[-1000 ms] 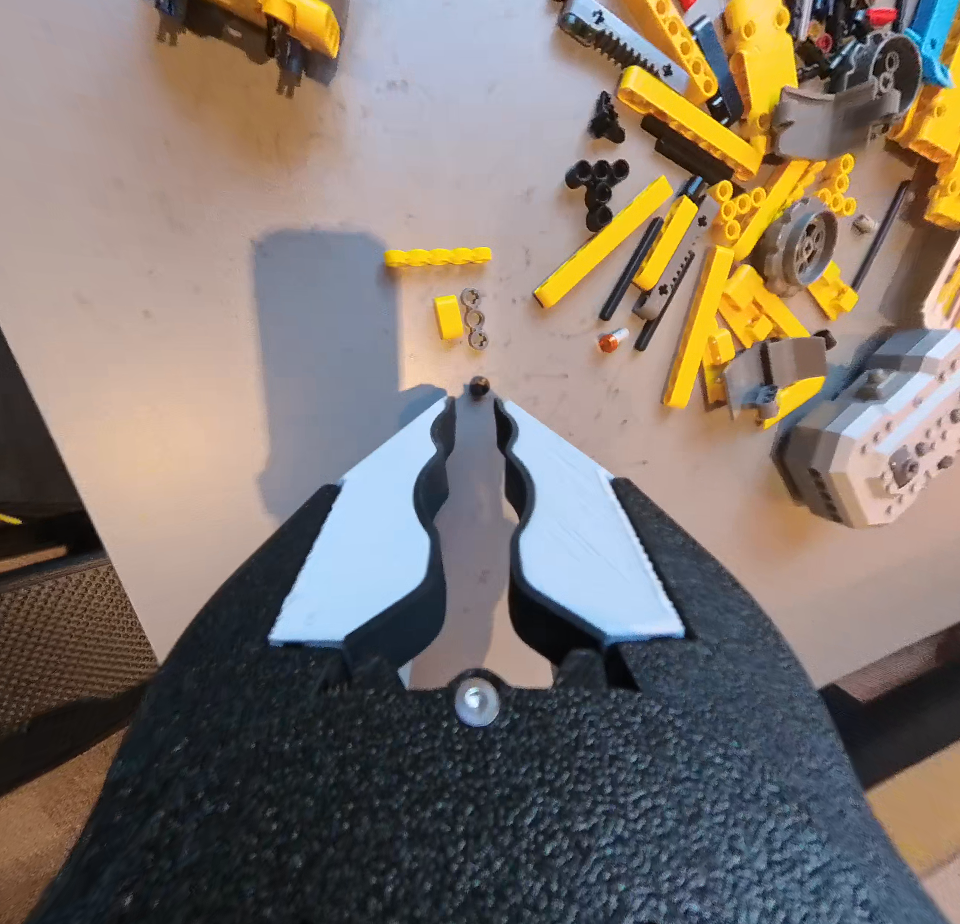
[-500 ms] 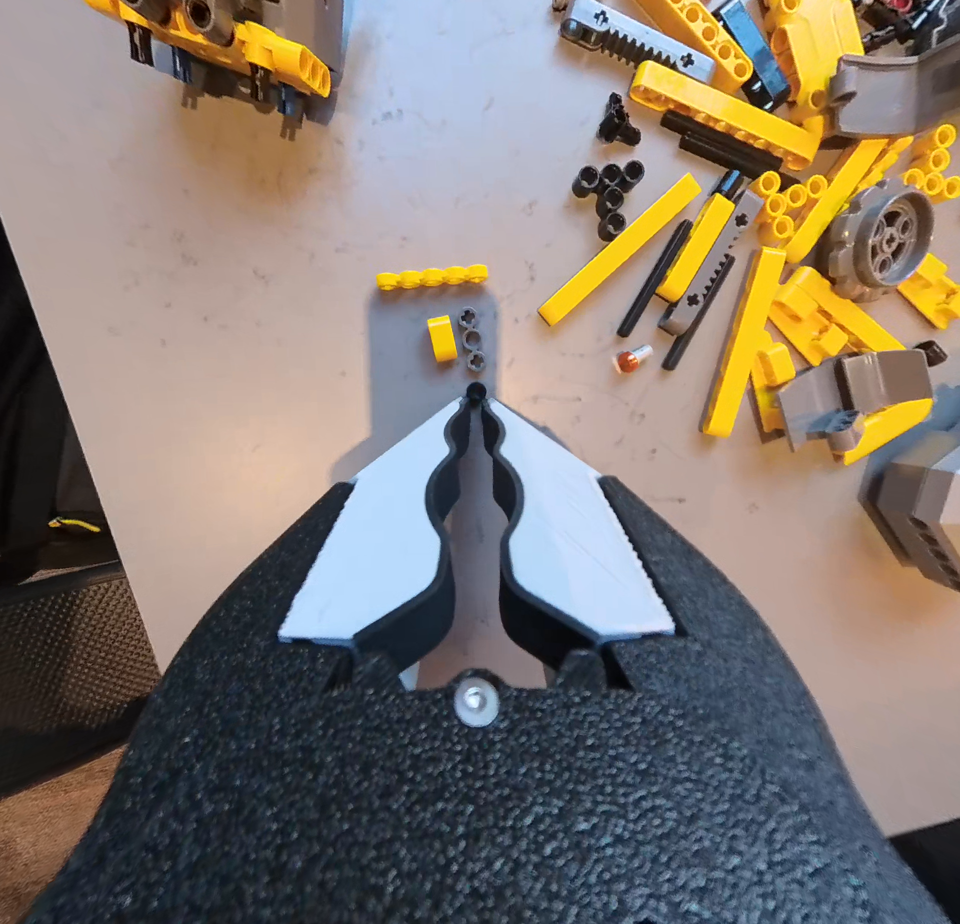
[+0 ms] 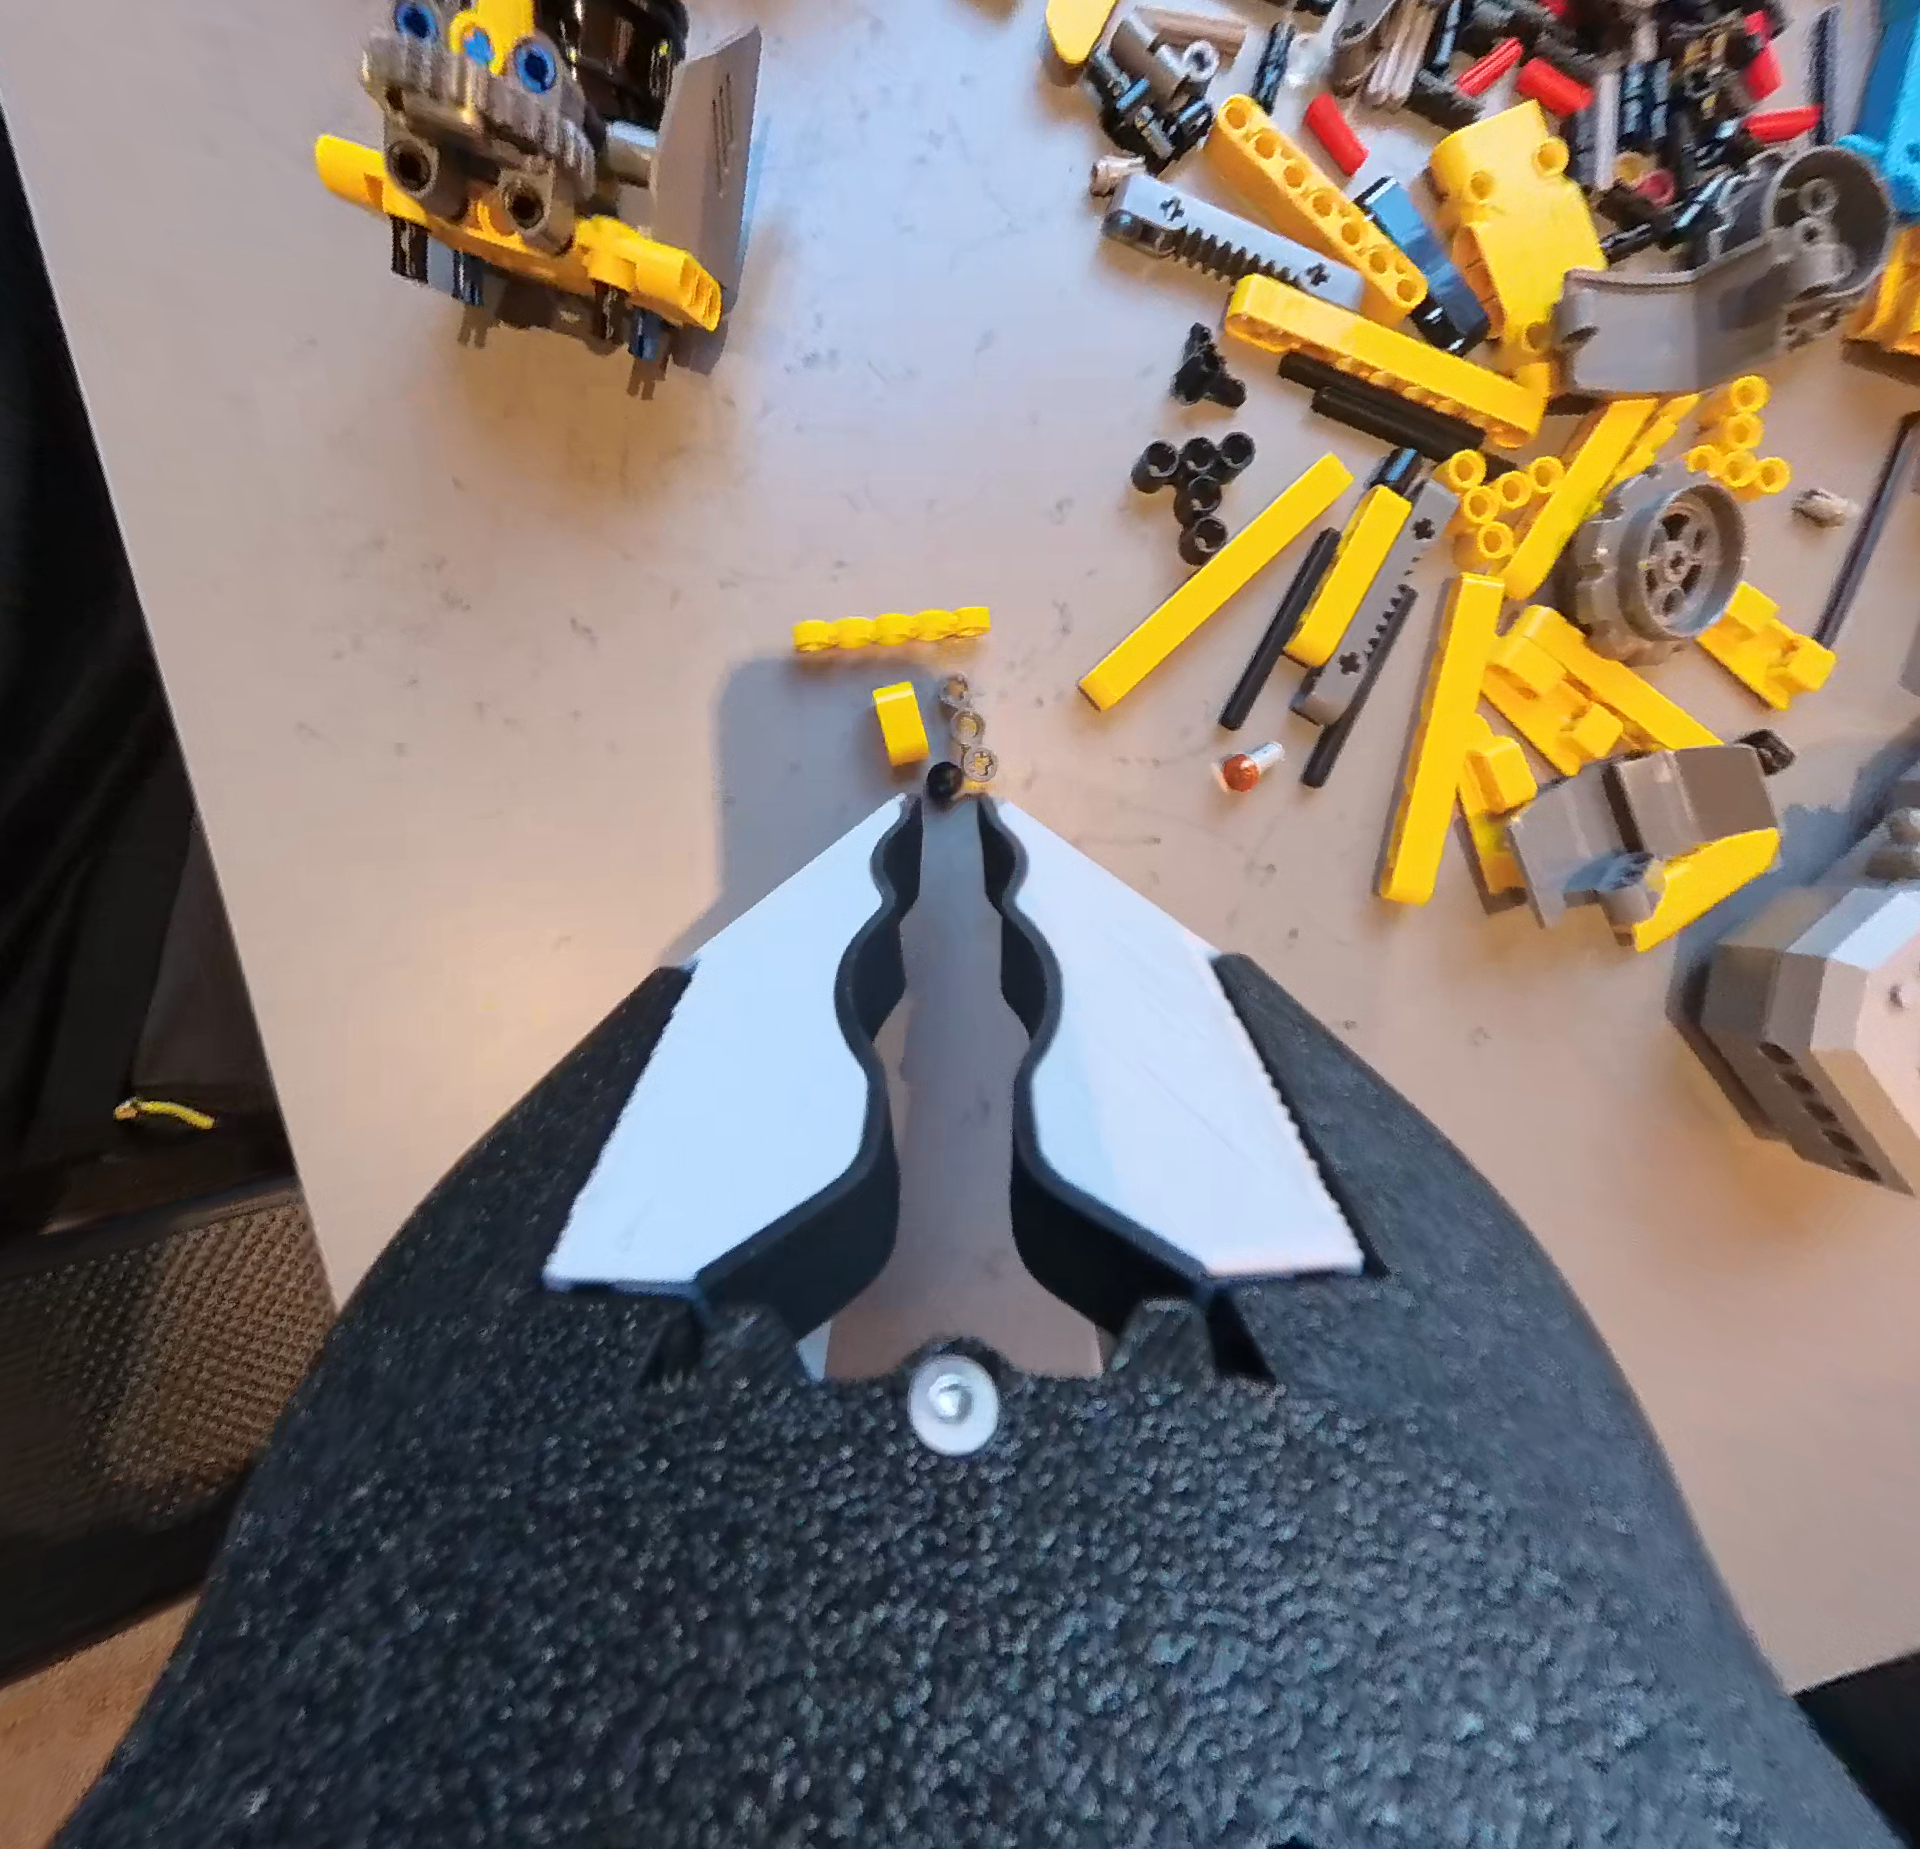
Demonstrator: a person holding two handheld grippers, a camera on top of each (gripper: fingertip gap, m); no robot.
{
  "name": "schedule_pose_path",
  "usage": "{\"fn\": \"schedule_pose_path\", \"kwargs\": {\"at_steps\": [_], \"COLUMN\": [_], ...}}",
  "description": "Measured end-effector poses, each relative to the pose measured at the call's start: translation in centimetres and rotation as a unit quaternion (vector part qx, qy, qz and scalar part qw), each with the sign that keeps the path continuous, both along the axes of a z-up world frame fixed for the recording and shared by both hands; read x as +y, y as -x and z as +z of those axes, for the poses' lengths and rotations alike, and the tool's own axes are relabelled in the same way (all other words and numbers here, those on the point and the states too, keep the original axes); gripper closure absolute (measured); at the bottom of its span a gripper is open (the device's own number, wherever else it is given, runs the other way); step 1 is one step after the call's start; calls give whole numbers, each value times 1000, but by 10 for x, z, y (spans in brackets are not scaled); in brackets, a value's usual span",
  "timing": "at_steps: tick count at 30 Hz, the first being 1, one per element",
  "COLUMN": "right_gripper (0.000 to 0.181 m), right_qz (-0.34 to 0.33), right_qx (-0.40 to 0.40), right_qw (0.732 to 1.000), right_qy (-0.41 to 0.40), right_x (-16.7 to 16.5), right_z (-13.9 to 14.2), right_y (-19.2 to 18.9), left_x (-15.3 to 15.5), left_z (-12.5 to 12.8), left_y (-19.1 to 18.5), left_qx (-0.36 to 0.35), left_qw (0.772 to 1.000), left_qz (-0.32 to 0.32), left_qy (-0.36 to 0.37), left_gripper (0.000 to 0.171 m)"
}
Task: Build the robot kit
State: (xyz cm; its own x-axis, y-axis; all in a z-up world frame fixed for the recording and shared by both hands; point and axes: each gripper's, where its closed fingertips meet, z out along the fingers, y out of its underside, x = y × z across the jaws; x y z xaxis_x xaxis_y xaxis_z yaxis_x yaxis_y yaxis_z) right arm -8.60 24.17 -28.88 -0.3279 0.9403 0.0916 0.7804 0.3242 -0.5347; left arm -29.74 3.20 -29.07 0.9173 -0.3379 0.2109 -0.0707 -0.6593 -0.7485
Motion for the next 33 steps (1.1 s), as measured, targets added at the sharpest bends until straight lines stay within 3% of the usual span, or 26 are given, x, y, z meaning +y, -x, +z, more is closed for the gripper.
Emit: {"fn": "schedule_pose_path", "kwargs": {"at_steps": [6,10,17,24,33], "right_gripper": [163,156,139,136,139], "right_qz": [-47,-103,-187,-211,-206], "right_qx": [112,210,299,312,281], "right_qw": [992,972,936,926,936], "right_qy": [18,23,16,33,42], "right_x": [1,15,52,64,64], "right_z": [18,39,53,47,37], "right_y": [12,27,41,48,52], "left_x": [-6,-12,-17,-16,-16], "left_z": [3,10,22,25,20], "left_y": [0,-2,-10,0,-2], "left_qx": [-2,-3,-9,-25,-20], "left_qw": [1000,996,989,987,989], "left_qz": [14,41,29,41,30], "left_qy": [-16,-77,-143,-153,-146], "left_gripper": [80,83,85,87,92]}}
